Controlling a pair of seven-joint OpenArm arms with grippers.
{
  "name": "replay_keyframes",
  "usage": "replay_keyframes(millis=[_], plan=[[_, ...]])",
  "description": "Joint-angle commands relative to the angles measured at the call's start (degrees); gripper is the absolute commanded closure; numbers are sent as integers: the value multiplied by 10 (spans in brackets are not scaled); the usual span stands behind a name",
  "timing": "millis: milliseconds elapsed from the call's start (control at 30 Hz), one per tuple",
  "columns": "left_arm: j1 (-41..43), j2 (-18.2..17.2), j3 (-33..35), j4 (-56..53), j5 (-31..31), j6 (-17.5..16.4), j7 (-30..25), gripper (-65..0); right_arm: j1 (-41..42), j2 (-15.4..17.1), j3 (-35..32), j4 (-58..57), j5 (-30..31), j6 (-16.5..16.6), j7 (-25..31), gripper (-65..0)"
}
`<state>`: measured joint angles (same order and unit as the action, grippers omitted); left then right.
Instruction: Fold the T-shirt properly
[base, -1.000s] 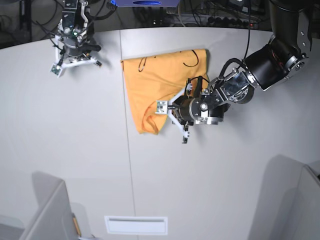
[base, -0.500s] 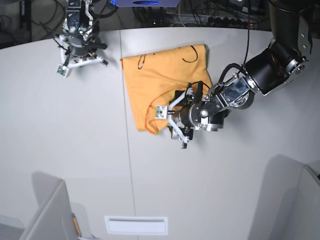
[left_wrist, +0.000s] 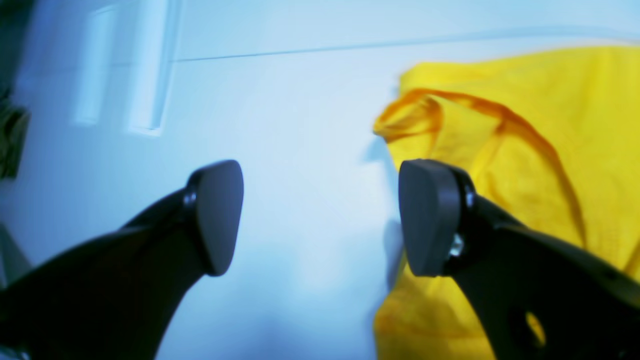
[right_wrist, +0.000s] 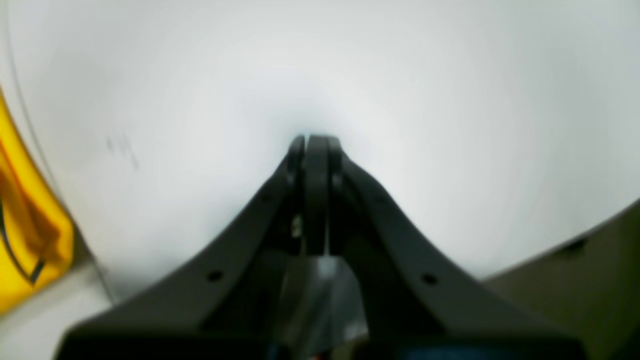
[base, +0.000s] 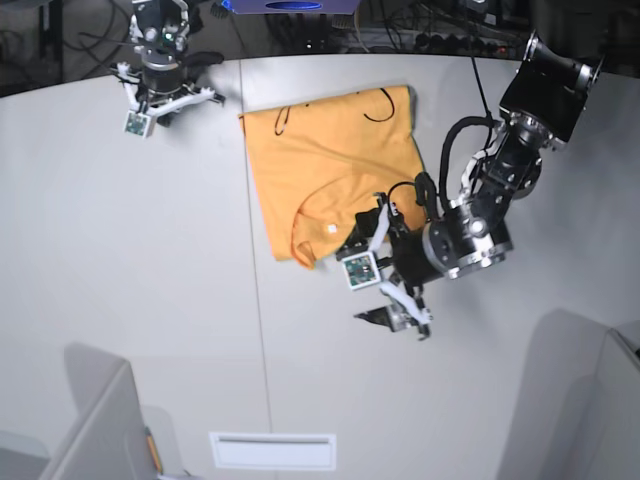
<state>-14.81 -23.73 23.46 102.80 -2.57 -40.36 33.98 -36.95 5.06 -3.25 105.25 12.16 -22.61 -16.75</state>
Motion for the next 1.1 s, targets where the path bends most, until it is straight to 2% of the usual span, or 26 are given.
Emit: replay_keyframes(millis=[0,133,233,267,367,500,533,633,767,1000,1067], plan=[[15,-5,-38,35,-3,4,-9,-464,-14,13,-7,23,-6,-3,33,0],[129,-5,-160,113,-3,4,-13,-462,-59,39,-22,72,-6,-3,67,0],[206,-1,-254,121,-11,4,-22,-461,-91,58,-22,98,-7,-3,87,0],[229,-1,-284,119,-31,4,-38,-449,-100,69,-22,99,-7,-3,104,0],[318,-2,-384,118,-115,4,-106,-327,-137,99,-22,98,-7,-3,161,0],[426,5,-498,111,-191,4,-184,-21,-200,145,-22,96,-7,-3,244,0],[444,12,-518,109,-202,4,-193,0,-215,156,-22,96,-7,-3,260,0],[486,45,-609,109,-239,4,-198,0,-275,178,-22,98,-7,-3,318,0],[526,85,-722,108,-297,4,-198,0,-343,181,-22,94,-7,-3,407,0],[538,156,-853,72,-299,4,-200,0,-381,183,-19,32,-7,-3,419,0],[532,166,-891,55,-299,4,-200,0,-381,183,-15,2,-7,-3,420,0]])
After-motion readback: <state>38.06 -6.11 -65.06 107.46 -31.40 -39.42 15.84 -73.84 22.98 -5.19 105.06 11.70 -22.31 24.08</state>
